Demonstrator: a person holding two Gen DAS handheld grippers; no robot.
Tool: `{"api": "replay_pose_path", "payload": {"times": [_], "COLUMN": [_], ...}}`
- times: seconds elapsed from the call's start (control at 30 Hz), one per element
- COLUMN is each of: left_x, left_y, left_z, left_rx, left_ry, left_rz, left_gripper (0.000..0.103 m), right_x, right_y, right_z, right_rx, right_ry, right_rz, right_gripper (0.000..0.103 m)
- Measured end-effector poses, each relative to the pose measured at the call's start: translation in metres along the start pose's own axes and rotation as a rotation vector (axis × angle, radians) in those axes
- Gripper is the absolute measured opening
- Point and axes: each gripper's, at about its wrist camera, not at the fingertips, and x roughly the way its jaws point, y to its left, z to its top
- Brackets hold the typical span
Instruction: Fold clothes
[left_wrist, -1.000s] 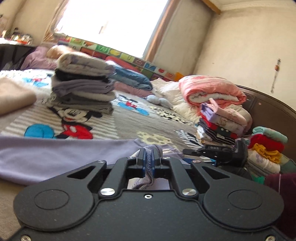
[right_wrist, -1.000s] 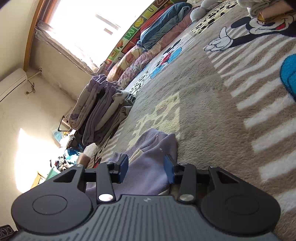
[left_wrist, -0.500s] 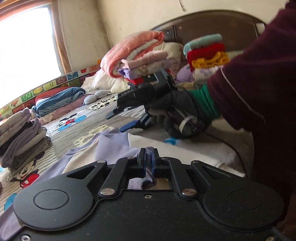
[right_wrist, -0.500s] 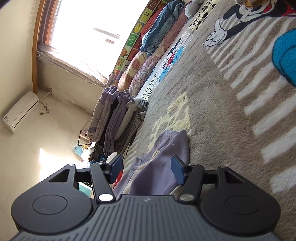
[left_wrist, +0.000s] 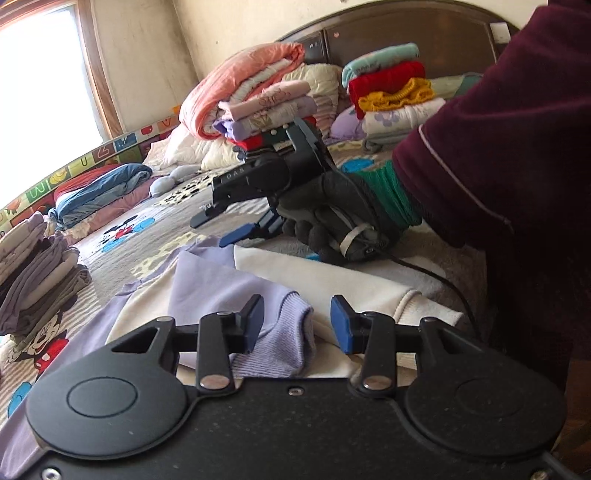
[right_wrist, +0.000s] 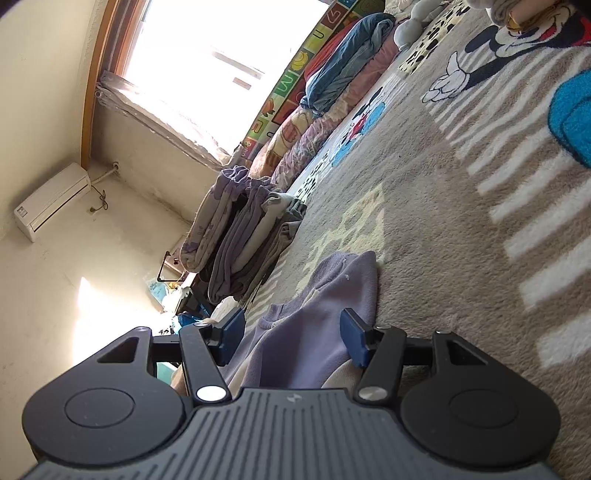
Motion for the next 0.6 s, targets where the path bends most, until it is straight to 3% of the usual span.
{"api": "replay_pose_path", "payload": {"times": [0.03,0.1,0.13,0.17,0.23,0.3,0.47,0.6], "left_x": [0.008,0.017,0.022,0.024,0.026,0.018,-0.006,-0.015], "left_y": [-0.005,-0.012,-0.017,-0.020,-0.025,-0.022,-0.020,-0.025], "left_z": [0.001,0.000,0.000,0.001,0.002,0.008,0.021,0.025], "left_rx": [0.017,0.065,0.097,0.131,0.193,0.192,0.178,0.185], "left_ry": [0.025,0.054,0.066,0.069,0.057,0.013,-0.083,-0.125], "left_rz": [0.013,0.043,0.058,0.093,0.166,0.179,0.150,0.100], "left_gripper": [0.040,0.029,0.013,0.004,0.004,0.003,0.003,0.003], "right_x": [-0.001,-0.003,-0.004,-0.006,-0.006,-0.005,0.000,0.011], "right_y": [-0.001,-0.004,-0.005,-0.007,-0.010,-0.014,-0.015,-0.009], "right_z": [0.000,0.001,0.001,0.002,0.004,0.008,0.020,0.026], "right_rx": [0.005,0.019,0.030,0.043,0.073,0.117,0.193,0.180], "right_ry": [-0.003,-0.009,-0.014,-0.020,-0.021,-0.012,0.023,0.073], "right_rz": [0.011,0.035,0.051,0.068,0.085,0.097,0.110,0.045], "right_gripper": [0.058,0.058,0.059,0.059,0.059,0.061,0.066,0.066]}}
